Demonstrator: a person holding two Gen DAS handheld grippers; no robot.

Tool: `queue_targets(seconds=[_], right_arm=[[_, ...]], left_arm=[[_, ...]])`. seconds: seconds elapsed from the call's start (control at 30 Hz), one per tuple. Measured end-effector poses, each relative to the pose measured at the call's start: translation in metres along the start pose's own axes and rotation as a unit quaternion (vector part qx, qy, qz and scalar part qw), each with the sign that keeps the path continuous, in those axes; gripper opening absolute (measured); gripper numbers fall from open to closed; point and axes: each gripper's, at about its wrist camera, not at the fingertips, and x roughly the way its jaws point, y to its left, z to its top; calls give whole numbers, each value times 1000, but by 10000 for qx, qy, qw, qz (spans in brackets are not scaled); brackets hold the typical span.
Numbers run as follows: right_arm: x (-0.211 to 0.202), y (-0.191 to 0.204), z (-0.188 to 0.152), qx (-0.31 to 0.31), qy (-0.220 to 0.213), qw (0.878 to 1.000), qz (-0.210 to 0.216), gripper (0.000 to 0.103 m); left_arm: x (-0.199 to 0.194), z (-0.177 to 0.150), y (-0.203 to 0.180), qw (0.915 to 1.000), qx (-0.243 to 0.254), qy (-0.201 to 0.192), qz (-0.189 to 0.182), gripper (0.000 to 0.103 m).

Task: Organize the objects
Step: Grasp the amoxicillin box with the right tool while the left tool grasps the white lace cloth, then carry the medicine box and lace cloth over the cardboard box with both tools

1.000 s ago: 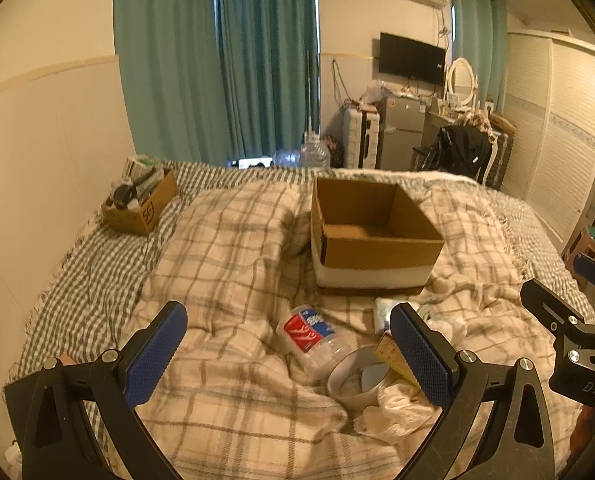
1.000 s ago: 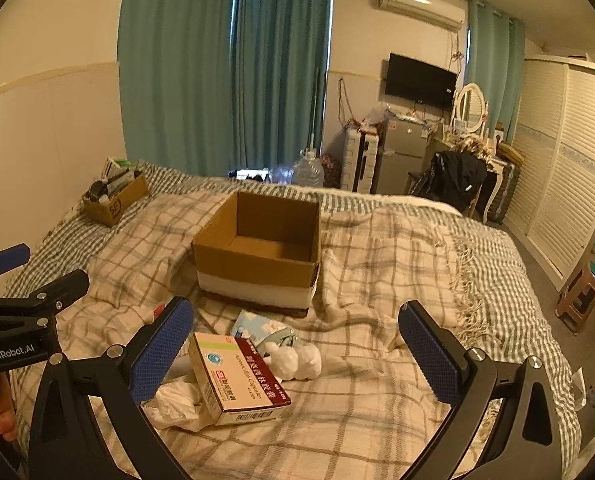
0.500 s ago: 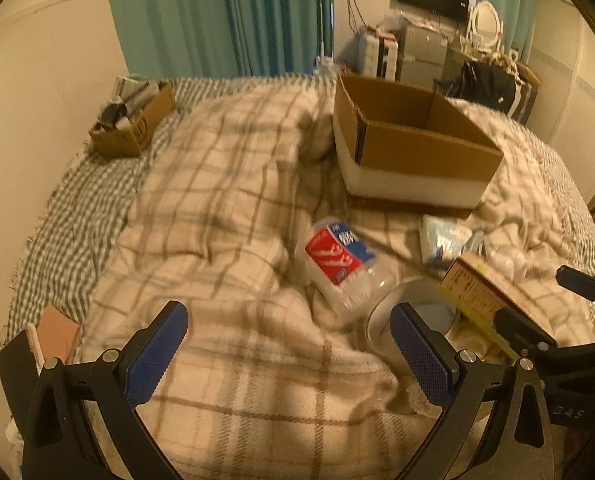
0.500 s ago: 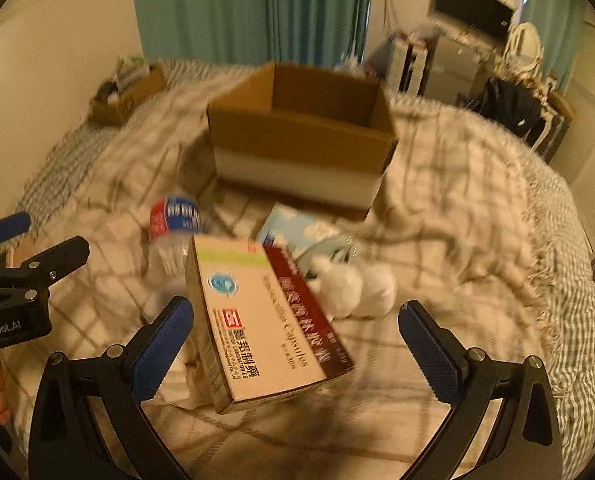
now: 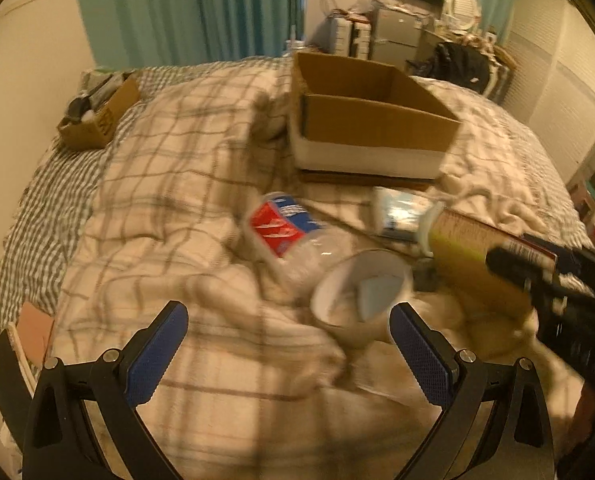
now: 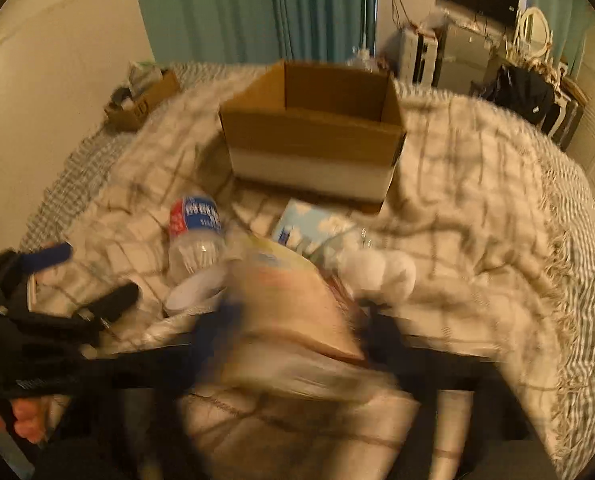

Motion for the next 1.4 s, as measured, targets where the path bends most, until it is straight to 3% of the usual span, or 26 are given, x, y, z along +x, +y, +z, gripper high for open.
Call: queue_targets(seconds=[0.23,0.33,0.43,0.5,0.67,0.9,1.13,1.4], right_arm=[[-21,-18,-6,48,-181,9998,15,36],[-24,-20,-9,4,-204,9998,10,35],[-24,-19,-14,-90,-223,9997,-26,35],[-22,-18,-17,-180,-250,9995,-86,35],[-5,-20,-23,-228,-19,9990,-382,36],[-24,-23,-21,-114,-302,9986,-417,28],[-57,-12,-11,-207,-644,9972,-309,28],[-96,-2,32,-489,-1118,9923,-202,28]], left_arm=[[-4,-10,-44,9986,441,103,-283,102],[4,-17,-60,9970,631,233,-391,97],[21,-23,-66,9956,685,477,-431,69],[28,-26,-64,9944,578,634,-623,43],[17,-26,-60,9953,514,467,-676,22],[-14,-14,-46,9971,433,33,-624,19],[-45,4,-34,9965,407,-391,-616,18],[-70,58,-25,9931,526,-869,-594,18]])
